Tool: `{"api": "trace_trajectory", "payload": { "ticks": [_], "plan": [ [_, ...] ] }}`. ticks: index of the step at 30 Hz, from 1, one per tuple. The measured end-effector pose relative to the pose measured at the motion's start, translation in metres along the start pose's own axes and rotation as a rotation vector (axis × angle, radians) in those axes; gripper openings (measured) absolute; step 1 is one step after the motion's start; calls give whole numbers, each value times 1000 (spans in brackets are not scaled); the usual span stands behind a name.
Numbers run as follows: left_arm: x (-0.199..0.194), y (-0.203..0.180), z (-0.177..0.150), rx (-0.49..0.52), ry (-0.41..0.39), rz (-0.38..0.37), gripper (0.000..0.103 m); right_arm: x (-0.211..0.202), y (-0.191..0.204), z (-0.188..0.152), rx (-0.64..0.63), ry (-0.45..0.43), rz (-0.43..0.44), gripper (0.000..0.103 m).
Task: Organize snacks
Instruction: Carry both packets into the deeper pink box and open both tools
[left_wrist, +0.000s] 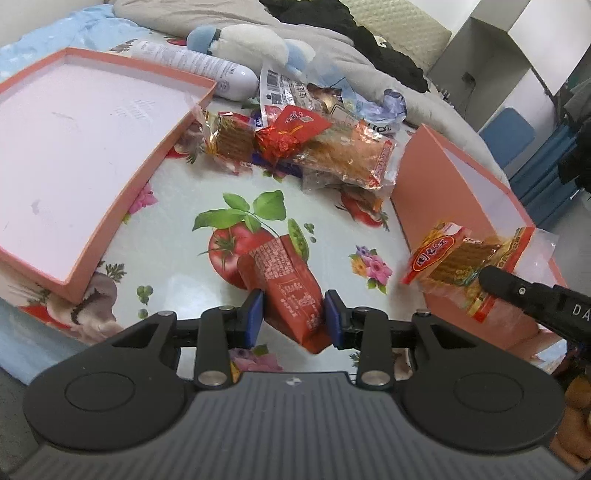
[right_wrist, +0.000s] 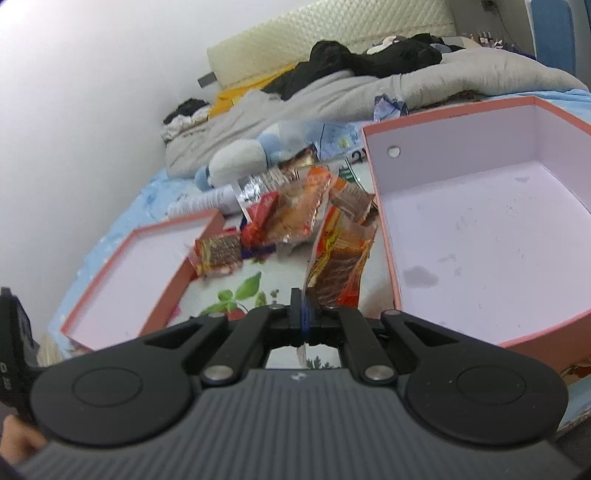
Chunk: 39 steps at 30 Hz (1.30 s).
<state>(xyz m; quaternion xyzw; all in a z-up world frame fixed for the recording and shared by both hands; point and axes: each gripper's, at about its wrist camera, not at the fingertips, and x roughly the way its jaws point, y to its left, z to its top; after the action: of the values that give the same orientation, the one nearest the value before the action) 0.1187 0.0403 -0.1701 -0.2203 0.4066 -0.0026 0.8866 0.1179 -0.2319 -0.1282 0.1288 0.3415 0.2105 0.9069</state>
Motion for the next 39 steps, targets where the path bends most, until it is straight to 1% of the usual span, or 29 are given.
{"api": "trace_trajectory", "payload": {
  "ticks": [2,6,8,11,15,20,23,26,27,31,35,39],
  "plan": [
    [6,1,5,2,8,-8,41,8,3,1,-24,18,-11,3],
    [19,3,21,-27,46,-31,40,20,8,8,-48,58,-25,3],
    [24,-2,31,-25,76,-24,40,25,8,13,-45,100,-32,3],
    [30,-6,48,-57,127,-17,40,30,11,25,-47,161,-27,3],
    [30,-14,71,-85,172,-2,40,33,12,44,-34,220,-33,3],
    [30,-25,95,-57,215,5,39,38,11,66,-4,266,-34,3],
    [26,-29,106,-49,195,-13,39,36,12,72,-15,255,-23,3],
    [20,-33,113,-34,140,-36,39,32,7,73,-14,229,3,3],
    [18,-35,115,-34,124,-39,39,30,6,73,-19,214,8,3],
    [5,-43,118,-30,51,-92,40,16,4,70,-28,146,20,3],
    [-15,-62,115,26,7,-98,40,-6,6,68,-45,75,3,3],
    [-40,-82,109,83,-41,-105,40,-35,6,69,-29,7,-5,3]
  ]
}}
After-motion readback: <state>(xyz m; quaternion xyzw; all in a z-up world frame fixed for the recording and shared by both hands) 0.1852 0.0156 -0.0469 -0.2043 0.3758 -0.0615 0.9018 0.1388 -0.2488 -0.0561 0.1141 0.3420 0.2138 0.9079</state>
